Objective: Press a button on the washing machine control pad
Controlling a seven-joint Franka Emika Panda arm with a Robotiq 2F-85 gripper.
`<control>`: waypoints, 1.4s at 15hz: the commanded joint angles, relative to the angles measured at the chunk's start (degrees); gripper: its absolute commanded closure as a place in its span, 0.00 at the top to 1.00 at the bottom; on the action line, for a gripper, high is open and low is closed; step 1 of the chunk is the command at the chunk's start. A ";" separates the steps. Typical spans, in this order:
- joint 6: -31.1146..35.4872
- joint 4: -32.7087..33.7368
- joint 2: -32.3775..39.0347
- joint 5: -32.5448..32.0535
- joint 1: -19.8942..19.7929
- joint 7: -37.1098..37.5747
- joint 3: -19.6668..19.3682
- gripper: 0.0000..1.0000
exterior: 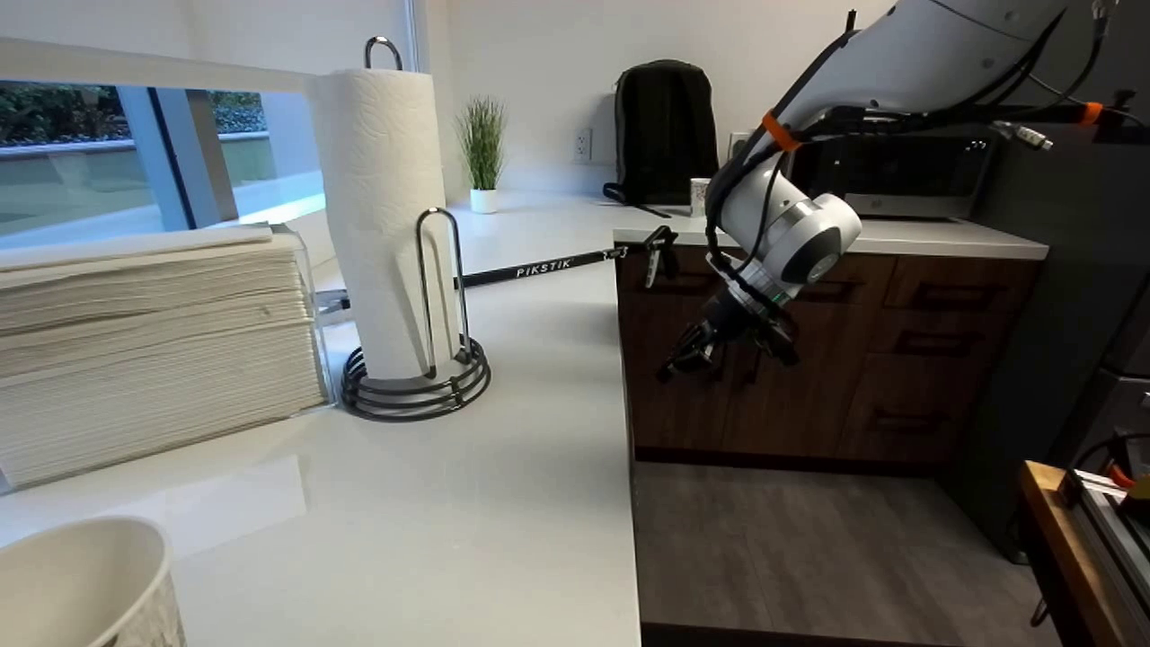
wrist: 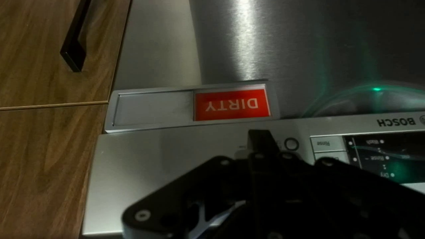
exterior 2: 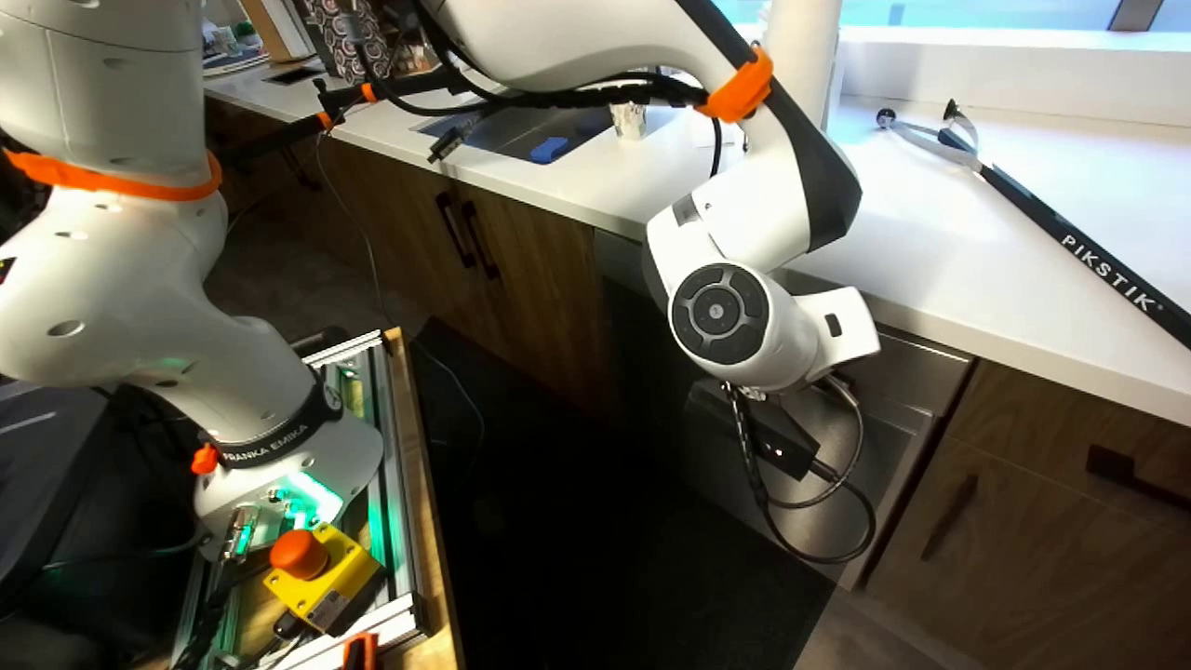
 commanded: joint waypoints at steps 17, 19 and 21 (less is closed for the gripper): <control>-0.28 1.41 1.27 1.18 -1.32 -1.55 1.79 0.00; -0.25 1.88 1.85 1.77 -1.46 -2.52 2.05 0.00; -0.25 2.25 2.22 2.61 -1.65 -3.75 2.21 0.00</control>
